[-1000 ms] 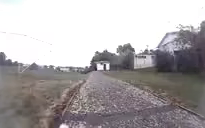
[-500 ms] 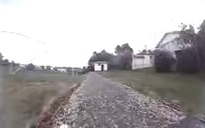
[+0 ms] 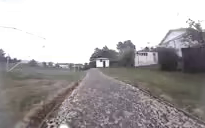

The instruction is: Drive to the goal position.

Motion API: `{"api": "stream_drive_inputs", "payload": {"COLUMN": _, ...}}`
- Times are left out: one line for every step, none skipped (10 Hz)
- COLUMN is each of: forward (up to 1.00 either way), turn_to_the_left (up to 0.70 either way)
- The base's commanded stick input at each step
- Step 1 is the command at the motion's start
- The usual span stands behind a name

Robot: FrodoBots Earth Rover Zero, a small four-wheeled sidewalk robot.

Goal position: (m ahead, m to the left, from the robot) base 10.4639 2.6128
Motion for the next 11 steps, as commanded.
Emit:
{"api": "stream_drive_inputs", "payload": {"forward": 0.07, "turn_to_the_left": 0.00}}
{"api": "stream_drive_inputs", "payload": {"forward": 0.07, "turn_to_the_left": 0.00}}
{"api": "stream_drive_inputs", "payload": {"forward": 0.07, "turn_to_the_left": 0.00}}
{"api": "stream_drive_inputs", "payload": {"forward": 0.07, "turn_to_the_left": 0.00}}
{"api": "stream_drive_inputs", "payload": {"forward": 0.07, "turn_to_the_left": 0.00}}
{"api": "stream_drive_inputs", "payload": {"forward": 0.07, "turn_to_the_left": 0.00}}
{"api": "stream_drive_inputs", "payload": {"forward": 0.07, "turn_to_the_left": 0.00}}
{"api": "stream_drive_inputs", "payload": {"forward": 0.07, "turn_to_the_left": 0.00}}
{"api": "stream_drive_inputs", "payload": {"forward": 0.07, "turn_to_the_left": 0.00}}
{"api": "stream_drive_inputs", "payload": {"forward": 0.07, "turn_to_the_left": 0.00}}
{"api": "stream_drive_inputs", "payload": {"forward": 0.07, "turn_to_the_left": 0.00}}
